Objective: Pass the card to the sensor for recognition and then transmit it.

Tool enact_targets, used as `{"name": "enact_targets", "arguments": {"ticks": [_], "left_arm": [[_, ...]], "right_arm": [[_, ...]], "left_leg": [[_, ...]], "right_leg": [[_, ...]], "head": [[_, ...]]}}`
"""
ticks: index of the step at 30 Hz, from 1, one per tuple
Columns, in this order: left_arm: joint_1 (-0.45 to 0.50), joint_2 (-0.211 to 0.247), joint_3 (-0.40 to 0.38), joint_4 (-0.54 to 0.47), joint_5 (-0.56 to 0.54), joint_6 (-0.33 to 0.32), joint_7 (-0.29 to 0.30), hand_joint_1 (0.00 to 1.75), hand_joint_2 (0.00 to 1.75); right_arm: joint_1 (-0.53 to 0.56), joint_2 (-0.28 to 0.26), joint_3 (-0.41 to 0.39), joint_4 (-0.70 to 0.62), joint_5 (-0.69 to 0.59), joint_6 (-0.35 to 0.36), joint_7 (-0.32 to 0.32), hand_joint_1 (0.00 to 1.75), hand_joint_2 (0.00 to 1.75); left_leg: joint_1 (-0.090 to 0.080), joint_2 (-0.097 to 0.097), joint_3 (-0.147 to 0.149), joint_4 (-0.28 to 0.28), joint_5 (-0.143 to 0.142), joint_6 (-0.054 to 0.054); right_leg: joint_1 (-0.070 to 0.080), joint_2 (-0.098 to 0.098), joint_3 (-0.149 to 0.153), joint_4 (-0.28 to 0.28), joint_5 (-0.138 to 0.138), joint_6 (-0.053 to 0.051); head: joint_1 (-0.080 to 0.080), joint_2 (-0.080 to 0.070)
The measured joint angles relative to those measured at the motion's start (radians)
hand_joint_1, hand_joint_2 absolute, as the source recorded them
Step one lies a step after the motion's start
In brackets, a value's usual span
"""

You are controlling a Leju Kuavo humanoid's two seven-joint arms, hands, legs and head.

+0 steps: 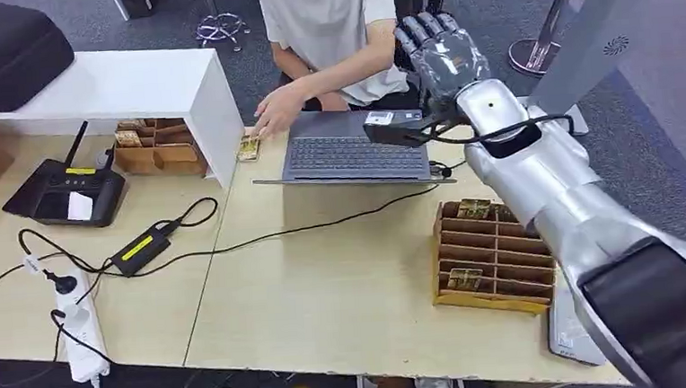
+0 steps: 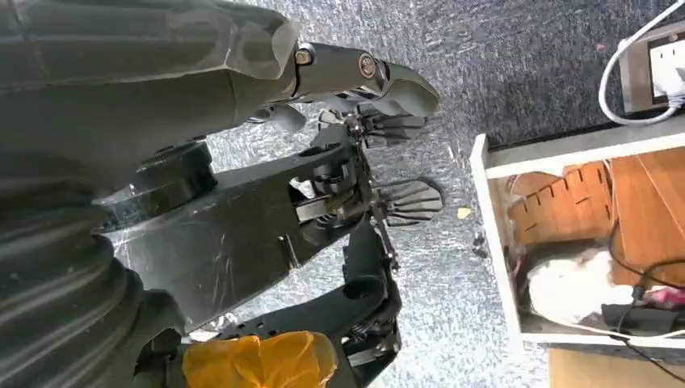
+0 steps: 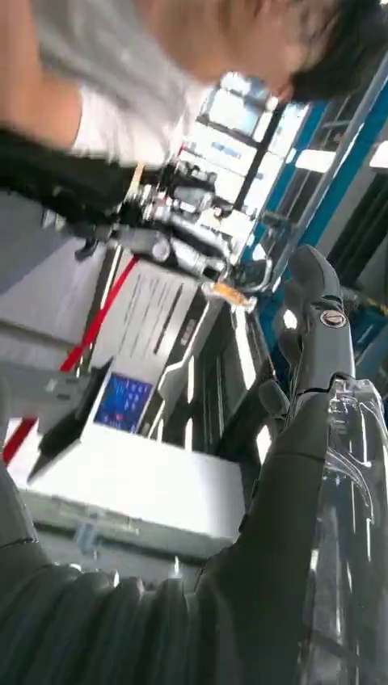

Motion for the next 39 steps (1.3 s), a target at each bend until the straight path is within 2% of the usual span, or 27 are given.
{"name": "enact_targets", "arguments": {"ticks": [6, 9, 15, 19, 25, 35, 39], "left_arm": [[0.001, 0.029, 0.0, 0.0, 0.011, -0.014, -0.003, 0.0, 1.75], [-0.002, 0.035, 0.0, 0.0, 0.014, -0.014, -0.003, 0.0, 1.75], [0.0, 0.046, 0.0, 0.0, 0.02, -0.021, -0.004, 0.0, 1.75], [0.001, 0.052, 0.0, 0.0, 0.02, -0.022, -0.004, 0.0, 1.75], [0.003, 0.063, 0.0, 0.0, 0.023, -0.037, -0.004, 0.0, 1.75], [0.011, 0.077, 0.0, 0.0, 0.023, -0.045, -0.004, 0.0, 1.75], [0.019, 0.081, 0.0, 0.0, 0.025, -0.052, -0.012, 0.0, 1.75]], "right_arm": [[-0.002, -0.15, -0.001, 0.071, 0.025, -0.02, 0.01, 0.0, 1.75], [-0.002, -0.178, 0.0, 0.089, 0.033, -0.016, 0.015, 0.0, 1.75], [0.0, -0.254, -0.001, 0.109, 0.061, -0.008, 0.037, 0.0, 1.75], [0.0, -0.282, -0.001, 0.119, 0.073, 0.001, 0.048, 0.0, 1.75], [0.011, -0.35, 0.0, 0.147, 0.143, 0.099, 0.105, 0.0, 1.75], [0.087, -0.489, 0.002, 0.194, 0.203, 0.356, 0.219, 0.0, 1.75], [0.146, -0.553, 0.002, 0.207, 0.189, 0.382, 0.238, 0.0, 1.75]], "left_leg": [[-0.001, 0.0, 0.0, 0.001, 0.0, 0.0], [-0.001, 0.005, 0.002, 0.001, -0.001, 0.001], [0.0, 0.001, 0.002, 0.0, 0.0, 0.0], [0.0, 0.004, 0.002, 0.0, 0.0, 0.0], [0.0, -0.001, 0.002, 0.001, 0.0, 0.0], [-0.001, -0.001, 0.002, 0.001, 0.0, 0.001], [-0.001, -0.001, 0.002, 0.001, -0.001, 0.001]], "right_leg": [[-0.001, 0.0, 0.002, 0.0, 0.0, 0.0], [-0.002, 0.005, 0.001, 0.0, 0.001, 0.001], [0.0, 0.001, 0.002, 0.0, 0.001, 0.001], [-0.001, 0.004, 0.001, 0.0, 0.001, 0.0], [0.0, -0.002, 0.002, 0.0, 0.001, 0.001], [-0.001, -0.001, 0.002, -0.001, 0.001, 0.001], [-0.001, -0.001, 0.002, -0.001, 0.001, 0.001]], "head": [[0.0, 0.0], [-0.001, 0.0], [0.0, 0.0], [0.0, 0.0], [0.0, 0.0], [-0.001, 0.0], [-0.001, 0.0]]}}
